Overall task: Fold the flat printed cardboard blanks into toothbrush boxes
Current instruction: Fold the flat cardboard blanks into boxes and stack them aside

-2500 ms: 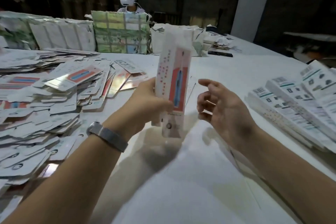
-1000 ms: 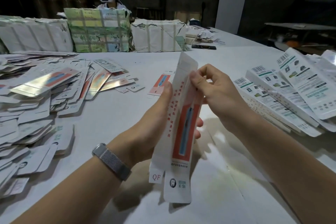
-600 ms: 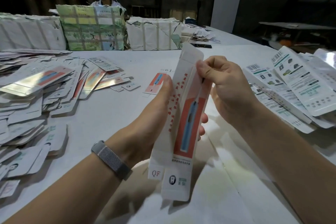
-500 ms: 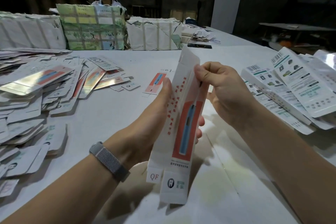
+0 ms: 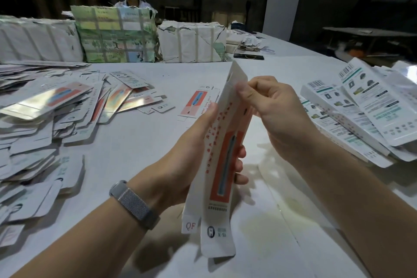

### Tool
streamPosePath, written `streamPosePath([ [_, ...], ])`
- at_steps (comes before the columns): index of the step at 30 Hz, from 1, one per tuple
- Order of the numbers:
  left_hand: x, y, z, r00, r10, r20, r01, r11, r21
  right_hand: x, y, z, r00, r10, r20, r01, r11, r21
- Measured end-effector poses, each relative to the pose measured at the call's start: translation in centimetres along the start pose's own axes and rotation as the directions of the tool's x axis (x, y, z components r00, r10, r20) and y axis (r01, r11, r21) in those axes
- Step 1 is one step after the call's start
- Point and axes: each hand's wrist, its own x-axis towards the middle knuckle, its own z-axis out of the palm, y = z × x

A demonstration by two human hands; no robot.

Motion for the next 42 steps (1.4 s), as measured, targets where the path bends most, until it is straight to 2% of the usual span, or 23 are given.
streamPosePath([
  [5, 0.4, -0.2, 0.2, 0.999, -0.036, -0.009, 0.036, 0.995, 0.093, 0.7, 0.0, -0.9, 0.996, 0.084, 0.034, -0.084, 0.996, -0.005],
  [11, 0.7, -0.3, 0.0, 0.999, -0.025, 0.040, 0.021, 0.997, 0.079, 0.6, -0.7, -1.9, 0.983, 0.134, 0.126, -0.145, 0.986, 0.081],
  [14, 0.8, -0.1, 0.0, 0.999, -0.021, 0.048, 0.017, 0.997, 0.080, 0.7, -1.0, -2.1, 0.981, 0.149, 0.125, -0.162, 0.981, 0.103],
  [18, 1.0, -0.4, 0.2, 0.988, -0.011, -0.151, 0.031, 0.991, 0.128, 1.1, -1.1, -2.5, 0.968, 0.219, 0.118, -0.235, 0.963, 0.135],
  [21, 0.8, -0.5, 0.1, 0.988, -0.026, -0.155, 0.041, 0.994, 0.097, 1.0, -0.5, -1.7, 0.974, 0.189, 0.126, -0.196, 0.980, 0.044],
  [23, 0.5, -0.3, 0.0, 0.993, -0.017, -0.119, 0.031, 0.992, 0.119, 0.9, -0.1, -1.2, 0.989, 0.123, 0.078, -0.123, 0.992, -0.003],
  [26, 0.5, 0.1, 0.6, 0.989, 0.123, -0.085, -0.096, 0.957, 0.274, 0.8, 0.0, -0.9, 1.000, 0.031, 0.001, -0.031, 0.999, -0.015],
  [29, 0.8, 0.2, 1.1, 0.927, 0.347, -0.141, -0.255, 0.861, 0.440, 0.4, 0.4, -0.3, 0.997, -0.050, -0.062, 0.046, 0.996, -0.070],
  [31, 1.0, -0.1, 1.2, 0.886, 0.444, -0.131, -0.329, 0.803, 0.498, 0.0, 0.7, 0.4, 0.994, -0.081, -0.070, 0.075, 0.993, -0.095],
  [33, 1.0, -0.4, 1.1, 0.865, 0.489, -0.116, -0.375, 0.782, 0.498, -0.2, 0.9, 0.7, 0.988, -0.115, -0.102, 0.105, 0.989, -0.100],
  [36, 1.2, -0.7, 0.8, 0.854, 0.494, -0.165, -0.368, 0.797, 0.479, -0.2, 1.2, 1.0, 0.982, -0.114, -0.148, 0.109, 0.993, -0.042],
  [42, 1.5, -1.0, 0.6, 0.813, 0.515, -0.274, -0.430, 0.846, 0.314, -1.2, 2.0, 2.7, 0.999, 0.006, -0.033, 0.001, 0.979, 0.202],
])
